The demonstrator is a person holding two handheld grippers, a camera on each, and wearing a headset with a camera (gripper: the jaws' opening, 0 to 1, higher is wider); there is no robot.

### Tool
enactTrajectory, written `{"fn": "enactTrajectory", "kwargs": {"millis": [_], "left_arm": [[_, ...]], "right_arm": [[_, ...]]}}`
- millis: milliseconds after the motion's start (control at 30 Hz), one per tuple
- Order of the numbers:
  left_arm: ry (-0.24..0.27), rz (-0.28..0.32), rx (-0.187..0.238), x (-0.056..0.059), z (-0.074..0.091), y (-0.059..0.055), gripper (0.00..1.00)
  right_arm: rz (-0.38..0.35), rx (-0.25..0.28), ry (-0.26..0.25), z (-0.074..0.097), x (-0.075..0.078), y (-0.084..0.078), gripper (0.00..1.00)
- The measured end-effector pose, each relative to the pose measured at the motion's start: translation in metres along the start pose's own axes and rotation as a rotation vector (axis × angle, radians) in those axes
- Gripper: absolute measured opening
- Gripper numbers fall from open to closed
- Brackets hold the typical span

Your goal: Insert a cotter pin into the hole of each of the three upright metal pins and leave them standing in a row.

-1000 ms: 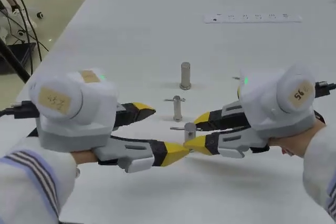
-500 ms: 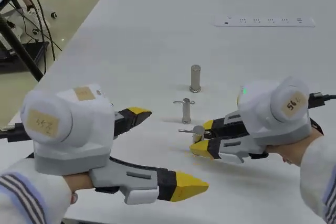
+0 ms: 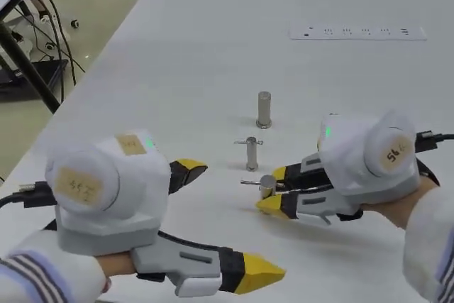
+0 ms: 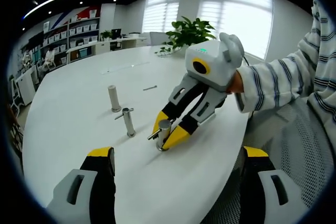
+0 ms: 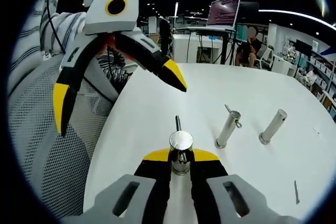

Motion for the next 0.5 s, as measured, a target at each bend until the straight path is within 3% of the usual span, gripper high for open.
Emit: {"fn": "enactTrajectory", "kwargs": {"millis": [267,500], "left_arm": [[0.007,0.014,0.0,-0.001,0.004,-0.001,0.99],[0.013,0.028,0.007,-0.002,0.004,-0.001,0.99]], "right_arm": [[-0.015,0.01,0.006,0.018,0.014,-0.01,0.08],[-0.071,-0.003,-0.022,0.036,0.038,-0.028,0.08]]}}
Point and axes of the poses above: the centre of the closed fingertips' face, and the gripper's own axes: z roughly backward along the fingers, x roughly to its right, y roughly out of its top, the point moved 5 cm from there along z, roughly backward along the fingers, and after that the axes turned 11 degrees about z, right-handed, at the moved point
